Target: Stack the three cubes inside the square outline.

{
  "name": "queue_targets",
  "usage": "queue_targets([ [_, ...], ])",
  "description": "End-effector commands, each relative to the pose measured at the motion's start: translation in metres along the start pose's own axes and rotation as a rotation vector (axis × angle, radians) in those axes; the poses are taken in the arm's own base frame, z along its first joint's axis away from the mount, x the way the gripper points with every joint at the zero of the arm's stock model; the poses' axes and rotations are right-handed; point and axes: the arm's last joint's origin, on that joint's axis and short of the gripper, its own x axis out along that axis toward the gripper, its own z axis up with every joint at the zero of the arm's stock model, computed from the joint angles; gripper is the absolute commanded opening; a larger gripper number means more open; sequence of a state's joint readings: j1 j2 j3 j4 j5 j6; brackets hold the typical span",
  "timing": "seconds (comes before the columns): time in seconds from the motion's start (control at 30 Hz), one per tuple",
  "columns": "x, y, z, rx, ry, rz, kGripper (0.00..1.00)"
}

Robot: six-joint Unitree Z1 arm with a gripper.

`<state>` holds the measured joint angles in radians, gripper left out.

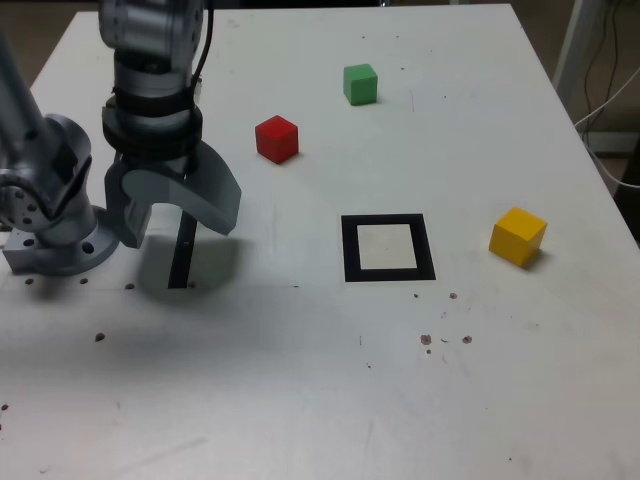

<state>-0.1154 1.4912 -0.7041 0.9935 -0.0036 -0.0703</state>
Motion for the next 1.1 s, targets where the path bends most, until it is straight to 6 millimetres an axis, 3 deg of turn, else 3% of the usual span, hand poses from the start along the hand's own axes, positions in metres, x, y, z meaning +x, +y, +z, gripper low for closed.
queue_targets([
  [0.0,-0.001,0.000,-0.001,-0.001,-0.002,-0.001,1.00],
  [0.67,0.000,0.000,0.004,0.003,0.016,0.000,1.00],
  [1.07,-0.006,-0.001,0.019,0.023,0.019,0.003,1.00],
])
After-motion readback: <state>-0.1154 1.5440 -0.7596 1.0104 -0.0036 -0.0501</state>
